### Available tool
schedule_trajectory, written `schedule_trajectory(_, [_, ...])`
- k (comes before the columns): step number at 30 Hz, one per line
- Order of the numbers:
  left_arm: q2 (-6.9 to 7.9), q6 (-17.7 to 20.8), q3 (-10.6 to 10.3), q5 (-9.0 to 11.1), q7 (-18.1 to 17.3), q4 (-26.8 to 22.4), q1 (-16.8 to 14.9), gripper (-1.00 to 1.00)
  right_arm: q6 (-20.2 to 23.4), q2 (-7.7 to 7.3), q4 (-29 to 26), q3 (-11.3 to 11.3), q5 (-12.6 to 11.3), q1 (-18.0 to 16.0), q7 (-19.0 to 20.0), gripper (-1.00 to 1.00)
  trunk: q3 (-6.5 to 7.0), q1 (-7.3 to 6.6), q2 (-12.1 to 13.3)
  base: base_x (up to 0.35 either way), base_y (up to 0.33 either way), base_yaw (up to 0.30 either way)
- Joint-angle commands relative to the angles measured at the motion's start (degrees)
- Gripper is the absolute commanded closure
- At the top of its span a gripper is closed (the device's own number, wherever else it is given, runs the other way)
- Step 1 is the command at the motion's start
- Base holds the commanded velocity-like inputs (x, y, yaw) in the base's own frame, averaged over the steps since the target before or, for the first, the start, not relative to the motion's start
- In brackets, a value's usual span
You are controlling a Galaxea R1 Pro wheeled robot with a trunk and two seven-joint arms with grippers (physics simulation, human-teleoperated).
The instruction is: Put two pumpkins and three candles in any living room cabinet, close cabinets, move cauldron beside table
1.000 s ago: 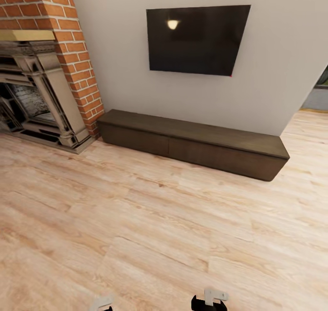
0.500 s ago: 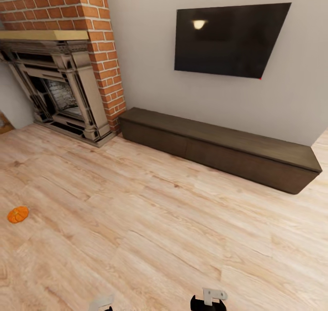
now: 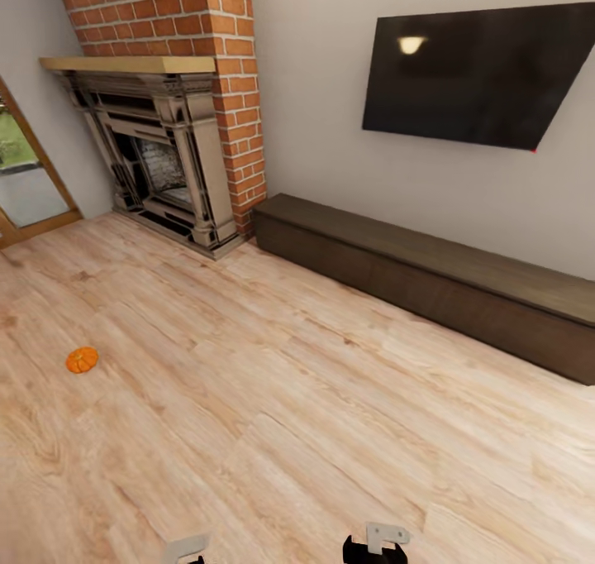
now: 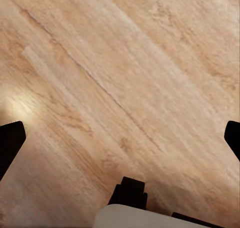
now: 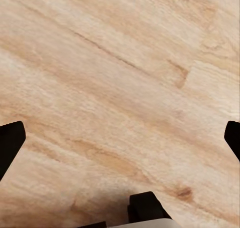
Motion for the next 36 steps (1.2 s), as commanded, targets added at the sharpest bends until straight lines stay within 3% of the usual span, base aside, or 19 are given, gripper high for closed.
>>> schedule_trajectory(1, [0.01, -0.21, -0.51, 0.5, 0.26, 0.06, -0.05, -1.0, -0.31, 0.1, 0.01, 0.45, -0.6, -0.03, -0.21, -1.0, -0.01, 0.0, -0.02, 0.0, 0.0, 0.287])
schedule_trajectory(21, [-0.06, -0.29, -0.48, 0.43, 0.26, 0.68, -0.05, -1.0, -0.31, 0.33, 0.09, 0.61, -0.54, -0.03, -0.21, -1.0, 0.69, 0.0, -0.02, 0.0, 0.0, 0.271])
schedule_trajectory(27, [-0.07, -0.3, -0.47, 0.42, 0.26, 0.76, -0.05, -1.0, -0.31, 0.53, 0.08, 2.86, -0.62, -0.03, -0.23, -1.0, 0.76, 0.0, -0.02, 0.038, 0.024, 0.088])
schedule_trajectory(36, [-0.07, -0.3, -0.47, 0.41, 0.26, 0.76, -0.05, -1.0, -0.31, 0.53, 0.07, 3.26, -0.63, -0.03, -0.24, -1.0, 0.97, 0.0, -0.02, 0.219, 0.184, 0.266])
